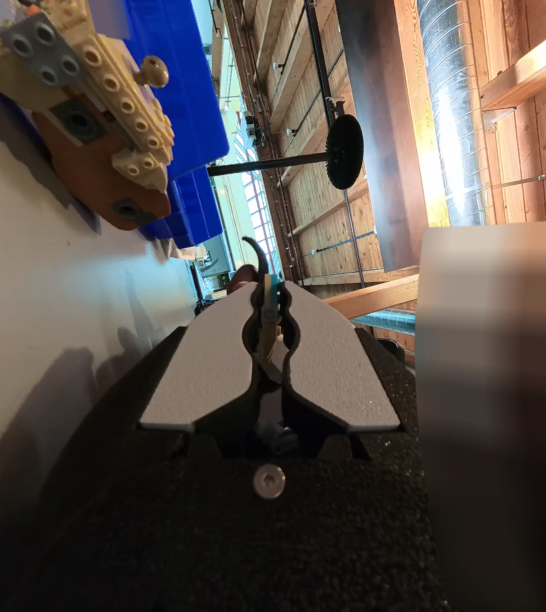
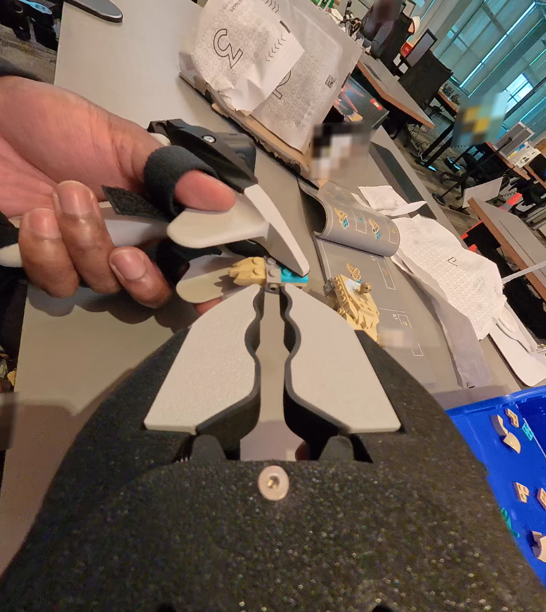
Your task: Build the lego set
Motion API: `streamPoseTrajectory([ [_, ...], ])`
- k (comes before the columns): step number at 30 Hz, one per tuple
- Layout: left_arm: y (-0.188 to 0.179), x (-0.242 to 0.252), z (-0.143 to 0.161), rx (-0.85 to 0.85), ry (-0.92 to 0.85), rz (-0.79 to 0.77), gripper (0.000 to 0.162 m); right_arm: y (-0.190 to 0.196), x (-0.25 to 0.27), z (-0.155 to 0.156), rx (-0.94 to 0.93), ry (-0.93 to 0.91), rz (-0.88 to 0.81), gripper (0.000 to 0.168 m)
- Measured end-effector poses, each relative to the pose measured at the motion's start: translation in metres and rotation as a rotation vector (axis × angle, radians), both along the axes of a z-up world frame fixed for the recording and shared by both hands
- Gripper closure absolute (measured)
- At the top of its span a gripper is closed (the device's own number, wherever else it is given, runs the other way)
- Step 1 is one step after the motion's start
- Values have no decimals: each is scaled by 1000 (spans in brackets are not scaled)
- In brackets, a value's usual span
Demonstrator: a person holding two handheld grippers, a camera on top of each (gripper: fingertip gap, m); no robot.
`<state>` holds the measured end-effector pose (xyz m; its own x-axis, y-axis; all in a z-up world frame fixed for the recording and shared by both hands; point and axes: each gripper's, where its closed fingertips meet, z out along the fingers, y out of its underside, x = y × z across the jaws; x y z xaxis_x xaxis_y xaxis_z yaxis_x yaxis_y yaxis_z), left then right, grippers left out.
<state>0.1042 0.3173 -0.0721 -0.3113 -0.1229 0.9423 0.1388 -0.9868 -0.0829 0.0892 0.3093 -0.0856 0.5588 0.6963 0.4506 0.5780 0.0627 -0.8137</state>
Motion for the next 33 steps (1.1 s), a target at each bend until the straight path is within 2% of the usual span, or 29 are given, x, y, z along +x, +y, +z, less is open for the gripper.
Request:
streamPoseTrajectory([
  [27, -1, -2, 5, -86, -95, -16, 154, -3, -3, 7, -9, -18, 11, 158],
  [33, 16, -15, 5, -25, -64, 51, 154, -2, 14, -2, -40, -36, -37, 158],
])
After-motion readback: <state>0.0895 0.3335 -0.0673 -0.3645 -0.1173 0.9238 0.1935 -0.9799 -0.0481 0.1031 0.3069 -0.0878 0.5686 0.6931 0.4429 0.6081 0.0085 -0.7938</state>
